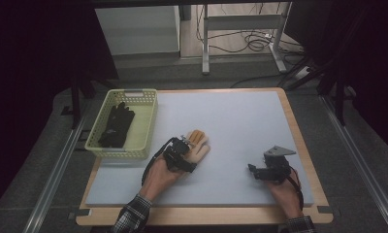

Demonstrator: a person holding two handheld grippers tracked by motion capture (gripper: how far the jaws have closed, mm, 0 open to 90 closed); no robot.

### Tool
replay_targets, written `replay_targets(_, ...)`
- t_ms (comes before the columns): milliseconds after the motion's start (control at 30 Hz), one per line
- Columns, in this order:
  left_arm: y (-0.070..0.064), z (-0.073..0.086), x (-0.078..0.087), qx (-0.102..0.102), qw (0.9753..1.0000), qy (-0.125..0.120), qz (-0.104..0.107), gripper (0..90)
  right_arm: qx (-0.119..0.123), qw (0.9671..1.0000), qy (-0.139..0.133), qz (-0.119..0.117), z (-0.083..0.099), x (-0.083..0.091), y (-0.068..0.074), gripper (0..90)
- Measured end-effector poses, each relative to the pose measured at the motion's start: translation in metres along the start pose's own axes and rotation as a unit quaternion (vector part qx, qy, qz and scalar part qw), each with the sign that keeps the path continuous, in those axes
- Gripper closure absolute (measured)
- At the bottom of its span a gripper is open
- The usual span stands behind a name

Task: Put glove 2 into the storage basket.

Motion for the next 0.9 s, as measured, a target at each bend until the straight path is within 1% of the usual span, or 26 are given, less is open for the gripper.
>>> replay_targets(67, 0.000, -0.002, 0.002, -0.002, 1.0000, 0.004, 0.003, 36.6, 0.000, 1.0000, 0.000, 0.000, 0.000, 0.000, 0.000, 21.2)
replay_targets(133, -0.001, -0.003, 0.003, -0.005, 0.9999, 0.004, 0.008, 49.2, 0.000, 1.0000, 0.000, 0.000, 0.000, 0.000, 0.000, 21.2)
replay_targets(200, 0.000, -0.003, 0.003, -0.006, 0.9999, 0.003, 0.012, 55.9, 0.001, 1.0000, 0.000, 0.000, 0.000, 0.000, 0.000, 21.2)
replay_targets(267, 0.000, -0.003, 0.004, -0.006, 0.9999, -0.001, 0.013, 60.0, 0.001, 1.0000, 0.000, 0.000, 0.000, 0.000, 0.000, 21.2)
replay_targets(300, 0.000, -0.003, 0.005, -0.008, 0.9998, -0.003, 0.018, 62.0, 0.001, 1.0000, 0.000, 0.000, 0.000, 0.000, 0.000, 21.2)
replay_targets(400, 0.002, -0.003, 0.008, -0.001, 0.9995, -0.009, 0.031, 64.6, 0.002, 1.0000, 0.000, 0.001, 0.000, 0.000, 0.000, 21.2)
replay_targets(467, 0.005, -0.005, 0.012, 0.001, 0.9996, -0.015, 0.025, 64.9, 0.001, 1.0000, 0.000, 0.001, 0.000, 0.000, 0.000, 21.2)
replay_targets(633, 0.015, -0.011, 0.027, 0.015, 0.9991, -0.029, 0.027, 64.8, 0.002, 1.0000, 0.000, 0.001, 0.000, 0.000, 0.000, 21.2)
replay_targets(900, 0.026, -0.020, 0.048, 0.022, 0.9990, -0.034, 0.019, 64.5, 0.002, 1.0000, -0.001, 0.001, 0.000, 0.000, 0.000, 21.2)
Point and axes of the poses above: each handheld gripper's, and its own axes: x roughly backward along the jaws, z roughly out of its underside, y roughly to its left, the point moved 4 cm from there along -x, roughly forward along the jaws, and after that the axes turned 4 degrees about -y, right-handed, at the moved point
